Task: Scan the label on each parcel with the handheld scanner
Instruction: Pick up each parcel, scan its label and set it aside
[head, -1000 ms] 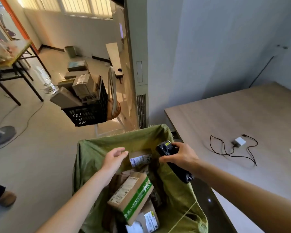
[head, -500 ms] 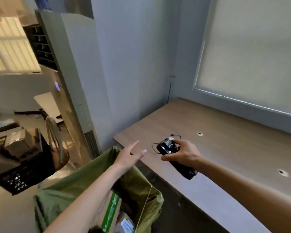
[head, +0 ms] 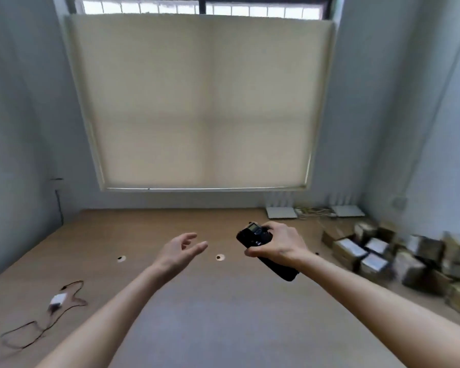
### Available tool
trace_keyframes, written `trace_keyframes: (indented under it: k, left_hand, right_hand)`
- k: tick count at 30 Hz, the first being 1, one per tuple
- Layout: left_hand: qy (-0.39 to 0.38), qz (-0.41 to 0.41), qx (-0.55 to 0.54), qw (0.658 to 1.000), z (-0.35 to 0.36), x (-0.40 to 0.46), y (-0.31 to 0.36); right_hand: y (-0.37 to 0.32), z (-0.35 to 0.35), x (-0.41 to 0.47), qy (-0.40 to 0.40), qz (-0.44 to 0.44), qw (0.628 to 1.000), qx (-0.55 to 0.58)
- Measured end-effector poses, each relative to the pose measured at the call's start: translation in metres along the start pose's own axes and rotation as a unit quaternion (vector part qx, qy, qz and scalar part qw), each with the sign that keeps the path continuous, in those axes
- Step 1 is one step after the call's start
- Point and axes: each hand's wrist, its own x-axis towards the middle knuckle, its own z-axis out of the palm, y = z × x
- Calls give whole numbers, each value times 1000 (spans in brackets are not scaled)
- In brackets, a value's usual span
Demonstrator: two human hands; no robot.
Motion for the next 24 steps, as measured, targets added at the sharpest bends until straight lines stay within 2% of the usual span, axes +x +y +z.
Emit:
trace_keyframes:
  k: [6, 11, 18, 24]
  left_hand:
    - [-125, 74, -1, 989, 218, 43, 124]
    - [-203, 156, 24, 966, 350, 60, 211]
    - [-266, 216, 49, 938, 493, 109, 283]
    - [-285, 217, 38, 933, 586, 190, 299]
  right_hand:
    - [197, -137, -26, 59, 137, 988, -41]
    - [322, -208, -54, 107, 246, 963, -36]
    - [440, -253, -57, 168, 336, 926, -12]
    - [519, -271, 5, 205, 357, 911, -28]
